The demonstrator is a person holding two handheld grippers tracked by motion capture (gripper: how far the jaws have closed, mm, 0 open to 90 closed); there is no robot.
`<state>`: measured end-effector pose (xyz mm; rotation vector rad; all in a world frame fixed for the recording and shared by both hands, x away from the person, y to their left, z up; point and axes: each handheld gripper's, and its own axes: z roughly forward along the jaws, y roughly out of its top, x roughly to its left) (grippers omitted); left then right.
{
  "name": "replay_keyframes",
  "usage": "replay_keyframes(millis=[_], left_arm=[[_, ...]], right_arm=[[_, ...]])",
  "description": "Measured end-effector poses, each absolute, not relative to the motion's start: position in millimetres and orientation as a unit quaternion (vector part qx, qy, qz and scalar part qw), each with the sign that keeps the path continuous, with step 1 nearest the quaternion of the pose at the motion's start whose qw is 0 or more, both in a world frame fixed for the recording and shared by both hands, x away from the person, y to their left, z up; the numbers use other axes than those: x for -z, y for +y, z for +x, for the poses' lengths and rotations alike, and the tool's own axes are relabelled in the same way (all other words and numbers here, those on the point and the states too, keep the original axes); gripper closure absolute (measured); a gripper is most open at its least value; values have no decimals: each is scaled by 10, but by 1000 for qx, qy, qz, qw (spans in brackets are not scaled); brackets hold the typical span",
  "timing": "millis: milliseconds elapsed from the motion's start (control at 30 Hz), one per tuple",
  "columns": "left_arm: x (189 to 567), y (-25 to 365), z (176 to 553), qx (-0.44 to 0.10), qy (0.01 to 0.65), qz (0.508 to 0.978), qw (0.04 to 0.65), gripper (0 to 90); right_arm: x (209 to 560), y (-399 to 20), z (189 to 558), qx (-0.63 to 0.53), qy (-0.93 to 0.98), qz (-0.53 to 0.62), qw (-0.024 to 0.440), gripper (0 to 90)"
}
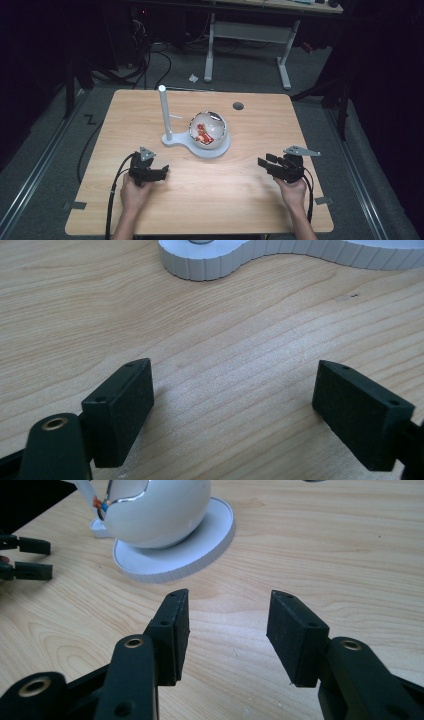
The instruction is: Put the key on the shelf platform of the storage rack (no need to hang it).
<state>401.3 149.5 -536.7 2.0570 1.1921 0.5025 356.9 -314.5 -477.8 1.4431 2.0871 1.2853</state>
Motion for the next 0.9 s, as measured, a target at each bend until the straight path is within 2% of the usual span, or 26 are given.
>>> replay_keyframes(millis=[533, 900], left_arm=[[5368, 1495, 4013, -194, 460, 793, 348, 170], [5368, 1495, 4013, -194, 460, 793, 349, 171]], right_arm=[[4981, -3117, 3599, -429, 728, 514, 149, 504], [5133, -3065, 3645, -397, 737, 520, 172, 464]])
